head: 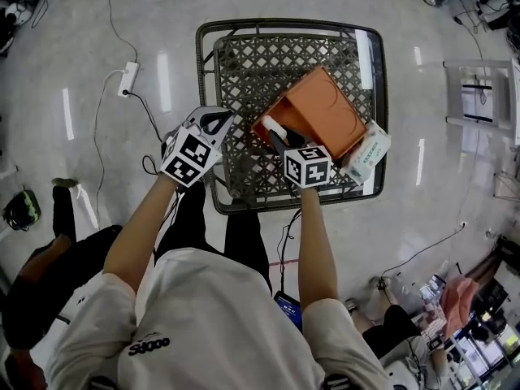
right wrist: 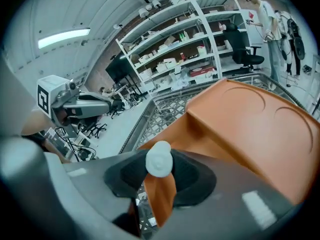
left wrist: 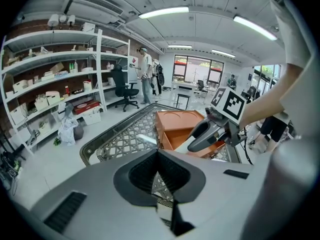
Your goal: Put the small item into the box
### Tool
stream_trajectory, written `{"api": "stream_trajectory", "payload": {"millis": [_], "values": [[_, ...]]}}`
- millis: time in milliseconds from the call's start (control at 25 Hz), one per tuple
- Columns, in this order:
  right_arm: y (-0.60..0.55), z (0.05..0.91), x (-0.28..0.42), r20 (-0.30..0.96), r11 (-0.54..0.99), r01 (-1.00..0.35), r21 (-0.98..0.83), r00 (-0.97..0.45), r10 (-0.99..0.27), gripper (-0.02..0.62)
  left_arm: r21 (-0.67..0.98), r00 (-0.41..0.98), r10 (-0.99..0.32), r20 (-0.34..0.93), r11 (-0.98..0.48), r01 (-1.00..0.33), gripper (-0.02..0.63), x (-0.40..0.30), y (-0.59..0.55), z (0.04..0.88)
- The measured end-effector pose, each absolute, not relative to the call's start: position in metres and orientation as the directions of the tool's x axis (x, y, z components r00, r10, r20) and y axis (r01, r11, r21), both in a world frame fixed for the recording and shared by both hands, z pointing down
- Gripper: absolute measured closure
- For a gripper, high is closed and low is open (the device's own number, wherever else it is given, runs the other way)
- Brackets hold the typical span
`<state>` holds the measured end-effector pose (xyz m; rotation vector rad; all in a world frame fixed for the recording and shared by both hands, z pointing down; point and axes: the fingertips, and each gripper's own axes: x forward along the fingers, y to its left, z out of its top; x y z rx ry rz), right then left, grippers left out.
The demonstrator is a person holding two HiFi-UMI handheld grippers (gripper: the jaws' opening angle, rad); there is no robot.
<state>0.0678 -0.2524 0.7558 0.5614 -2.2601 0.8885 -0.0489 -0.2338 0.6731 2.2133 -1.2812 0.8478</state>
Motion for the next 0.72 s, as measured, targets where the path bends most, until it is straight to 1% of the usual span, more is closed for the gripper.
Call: {"api": "stream_trajectory", "payload": {"millis": [360, 600, 720], "values": [[-0.253, 0.772, 0.069, 0.721, 0.693, -0.557, -0.457, -0.688, -0.078, 0.451, 0.076, 0.388, -0.601, 0.699, -0.476, -0.876, 0.604, -0.053, -0.231, 0.676], [-0.245, 0.786, 0.075, 0.771, 0.722, -0.547, -0.424, -0.636, -0.028, 0.442, 0.088, 0.394, -0.591, 0.704, -0.478, -0.874, 0.604, -0.05, -0.225, 0.681], [-0.245, 0.788, 0.075, 0.775, 0.718, -0.55, -0.427, -0.632, -0.024, 0.423, 0.091, 0.395, -0.588, 0.706, -0.478, -0.874, 0.604, -0.05, -0.223, 0.682]]}}
